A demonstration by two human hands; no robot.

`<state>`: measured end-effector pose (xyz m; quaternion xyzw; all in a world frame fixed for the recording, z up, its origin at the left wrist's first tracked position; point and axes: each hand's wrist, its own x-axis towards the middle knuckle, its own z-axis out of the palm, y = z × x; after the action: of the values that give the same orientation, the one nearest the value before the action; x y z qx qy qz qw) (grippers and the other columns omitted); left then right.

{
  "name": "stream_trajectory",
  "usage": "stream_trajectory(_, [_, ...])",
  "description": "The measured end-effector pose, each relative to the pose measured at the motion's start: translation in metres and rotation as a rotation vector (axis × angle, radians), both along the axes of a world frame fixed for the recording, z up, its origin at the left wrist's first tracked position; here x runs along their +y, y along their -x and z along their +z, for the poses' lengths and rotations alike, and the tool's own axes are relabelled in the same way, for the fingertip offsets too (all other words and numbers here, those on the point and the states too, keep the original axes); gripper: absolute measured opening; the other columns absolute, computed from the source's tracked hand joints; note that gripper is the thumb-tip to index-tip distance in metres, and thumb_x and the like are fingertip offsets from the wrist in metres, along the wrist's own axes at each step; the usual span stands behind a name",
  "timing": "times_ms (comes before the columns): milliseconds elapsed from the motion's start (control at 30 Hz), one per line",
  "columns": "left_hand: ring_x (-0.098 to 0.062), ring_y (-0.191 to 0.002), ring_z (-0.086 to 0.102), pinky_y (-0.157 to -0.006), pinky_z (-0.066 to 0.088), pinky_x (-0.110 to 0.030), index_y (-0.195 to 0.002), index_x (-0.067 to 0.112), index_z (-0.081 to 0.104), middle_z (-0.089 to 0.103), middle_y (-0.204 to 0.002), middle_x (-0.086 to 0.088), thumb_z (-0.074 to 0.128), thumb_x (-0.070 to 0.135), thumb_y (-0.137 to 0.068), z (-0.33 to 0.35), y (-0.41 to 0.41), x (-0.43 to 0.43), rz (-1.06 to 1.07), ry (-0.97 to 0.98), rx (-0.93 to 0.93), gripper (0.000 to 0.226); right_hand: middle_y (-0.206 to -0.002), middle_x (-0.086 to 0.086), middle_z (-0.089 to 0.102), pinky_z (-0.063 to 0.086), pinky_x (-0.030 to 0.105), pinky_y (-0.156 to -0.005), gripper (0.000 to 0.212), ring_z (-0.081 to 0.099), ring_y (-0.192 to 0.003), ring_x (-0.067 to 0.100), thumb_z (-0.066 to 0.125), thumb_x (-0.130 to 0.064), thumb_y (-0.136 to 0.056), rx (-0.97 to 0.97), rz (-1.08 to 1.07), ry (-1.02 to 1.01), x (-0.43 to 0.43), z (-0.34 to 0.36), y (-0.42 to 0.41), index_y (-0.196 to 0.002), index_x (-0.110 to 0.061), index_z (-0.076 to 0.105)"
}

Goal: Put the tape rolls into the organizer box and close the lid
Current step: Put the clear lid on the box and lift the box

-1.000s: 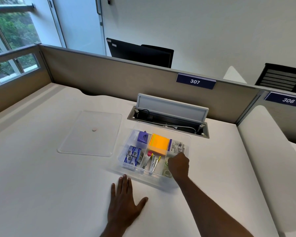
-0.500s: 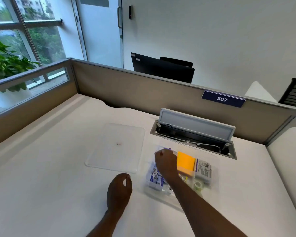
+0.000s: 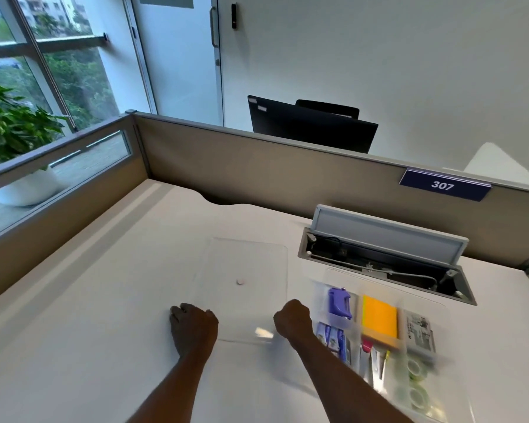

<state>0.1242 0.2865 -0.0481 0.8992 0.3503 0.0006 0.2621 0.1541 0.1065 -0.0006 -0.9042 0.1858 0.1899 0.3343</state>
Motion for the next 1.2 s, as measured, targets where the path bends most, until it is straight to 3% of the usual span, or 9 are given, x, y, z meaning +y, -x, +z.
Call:
stream_trajectory(200, [-0.035,-0.113,0.051,-0.101,0.039,-0.038,-0.122,-0.011,0.041,0.054,-0.122,-0.026,0.052,0.035,-0.089,-0.006,-0.004,-0.001,-0.074,-0.104,0.096,0.058,-0.108,0.018,0.066,0.059,0.043,-0.084,0.027,0.066,-0.098,0.037,0.052,-0.012,-0.079,0.013,-0.196,-0.093,0.010,-0.011,-0.008,-0.103,-0.001,0.060])
stream_trajectory(533, [-0.048,-0.114,0.050,-0.101,0.040,-0.049,-0.117,-0.014,0.046,0.053,-0.120,-0.036,0.046,0.022,-0.096,0.014,-0.021,-0.020,0.036,0.201,-0.008,0.042,-0.102,0.020,0.071,0.056,0.038,-0.080,0.029,0.070,-0.094,0.034,0.052,-0.013,-0.075,-0.070,-0.305,-0.155,-0.014,0.033,-0.039,-0.098,-0.002,0.065])
stream_trajectory(667, [-0.044,-0.110,0.055,-0.093,0.045,-0.046,-0.110,-0.009,0.052,0.059,-0.116,-0.032,0.048,0.038,-0.095,0.030,-0.031,-0.050,0.036,0.351,-0.097,0.050,-0.099,0.015,0.070,0.053,0.029,-0.073,0.022,0.067,-0.093,0.031,0.053,-0.012,-0.082,-0.248,-0.218,-0.185,-0.037,0.083,-0.051,-0.097,-0.003,0.068])
stream_trajectory(733, [-0.040,-0.112,0.055,-0.092,0.044,-0.042,-0.112,-0.008,0.053,0.060,-0.118,-0.029,0.047,0.044,-0.095,0.039,-0.036,-0.065,-0.029,0.415,-0.142,0.055,-0.085,0.017,0.068,0.046,0.027,-0.060,0.019,0.061,-0.078,0.028,0.052,-0.013,-0.082,-0.394,-0.181,-0.172,-0.047,0.113,-0.051,-0.085,-0.003,0.068])
stream_trajectory(800, [-0.036,-0.121,0.051,-0.099,0.040,-0.039,-0.121,-0.006,0.052,0.057,-0.128,-0.026,0.046,0.049,-0.095,0.049,-0.042,-0.080,-0.131,0.442,-0.177,0.061,-0.083,0.020,0.070,0.040,0.027,-0.060,0.021,0.057,-0.072,0.030,0.052,-0.015,-0.084,-0.571,-0.152,-0.063,-0.055,0.141,-0.047,-0.081,-0.004,0.070])
stream_trajectory(933, [-0.031,-0.127,0.049,-0.107,0.034,-0.037,-0.122,0.006,0.058,0.056,-0.134,-0.019,0.046,0.048,-0.096,0.071,-0.056,-0.111,-0.349,0.473,-0.258,0.051,-0.082,0.011,0.072,0.055,0.036,-0.065,0.028,0.064,-0.075,0.034,0.047,-0.027,-0.093,-0.912,-0.045,0.277,-0.074,0.177,-0.031,-0.088,-0.012,0.070])
stream_trajectory(1000, [-0.030,-0.114,0.057,-0.100,0.040,-0.040,-0.097,0.022,0.065,0.065,-0.117,-0.014,0.045,0.051,-0.094,0.090,-0.059,-0.127,-0.372,0.669,-0.361,0.035,-0.074,0.009,0.070,0.055,0.036,-0.057,0.026,0.064,-0.065,0.032,0.049,-0.028,-0.093,-1.063,0.003,0.425,-0.085,0.182,-0.024,-0.081,-0.013,0.067])
stream_trajectory(1133, [-0.035,-0.126,0.049,-0.109,0.036,-0.046,-0.138,0.008,0.040,0.046,-0.141,-0.015,0.036,0.063,-0.091,0.118,-0.071,-0.145,-0.104,1.464,-0.519,0.073,-0.067,0.004,0.067,0.050,0.028,-0.044,0.008,0.062,-0.053,0.027,0.064,-0.019,-0.085,-1.175,0.108,0.629,-0.117,0.175,-0.012,-0.077,-0.016,0.065])
stream_trajectory(1200, [-0.039,-0.129,0.045,-0.111,0.034,-0.048,-0.141,0.003,0.033,0.041,-0.146,-0.021,0.031,0.072,-0.087,0.122,-0.081,-0.140,-0.014,1.700,-0.545,0.088,-0.066,0.002,0.068,0.049,0.027,-0.044,0.004,0.062,-0.055,0.025,0.070,-0.016,-0.079,-1.176,0.120,0.710,-0.138,0.165,-0.008,-0.077,-0.017,0.066])
